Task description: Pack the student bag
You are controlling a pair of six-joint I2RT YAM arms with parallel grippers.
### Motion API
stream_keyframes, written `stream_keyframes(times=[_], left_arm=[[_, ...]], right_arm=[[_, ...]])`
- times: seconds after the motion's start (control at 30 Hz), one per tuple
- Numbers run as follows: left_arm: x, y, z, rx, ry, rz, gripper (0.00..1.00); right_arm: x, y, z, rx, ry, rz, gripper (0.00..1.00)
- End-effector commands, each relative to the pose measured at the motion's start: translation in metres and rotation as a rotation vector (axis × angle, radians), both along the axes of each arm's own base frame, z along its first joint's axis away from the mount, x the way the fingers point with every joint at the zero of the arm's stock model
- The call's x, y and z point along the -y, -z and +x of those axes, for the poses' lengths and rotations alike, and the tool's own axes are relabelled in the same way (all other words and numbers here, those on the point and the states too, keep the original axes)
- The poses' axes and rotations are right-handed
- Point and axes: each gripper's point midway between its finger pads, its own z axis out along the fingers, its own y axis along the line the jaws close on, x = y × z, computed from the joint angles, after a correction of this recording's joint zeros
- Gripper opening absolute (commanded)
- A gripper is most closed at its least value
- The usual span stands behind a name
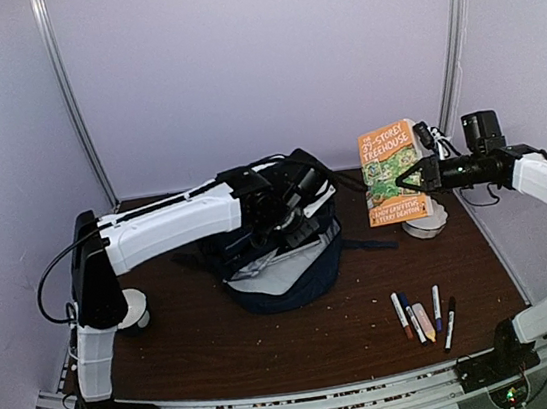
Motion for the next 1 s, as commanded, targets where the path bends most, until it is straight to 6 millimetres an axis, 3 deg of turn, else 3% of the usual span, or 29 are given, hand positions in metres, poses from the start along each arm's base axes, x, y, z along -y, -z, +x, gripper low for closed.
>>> stream_keyframes(times=[0.0,0.33,0.53,0.73,0.97], left_arm=[[-0.021,-0.091,0.028,0.2,-0.098,-0.124,0.0],[-0.032,-0.128,0.037,0.265,-0.144,-0.186,0.0],[-0.035,-0.137,0.04,0.272,-0.163,-0.22,0.0],[-0.04,-0.147,0.036,0.275,-0.161,-0.241,0.0],[-0.045,-0.16,0.031,0.282,-0.161,-0.268,0.0]], right_arm=[[-0.027,0.006,-0.01,-0.136,-0.087,0.089,0.0],[-0.107,0.047,-0.069,-0.482,-0.309,0.231,0.0],[-0.155,0.049,-0.092,-0.641,-0.428,0.268,0.0],[-0.183,0.067,-0.087,-0.732,-0.433,0.27,0.0],[-0.215,0.058,-0.037,-0.709,-0.381,0.441,0.0]])
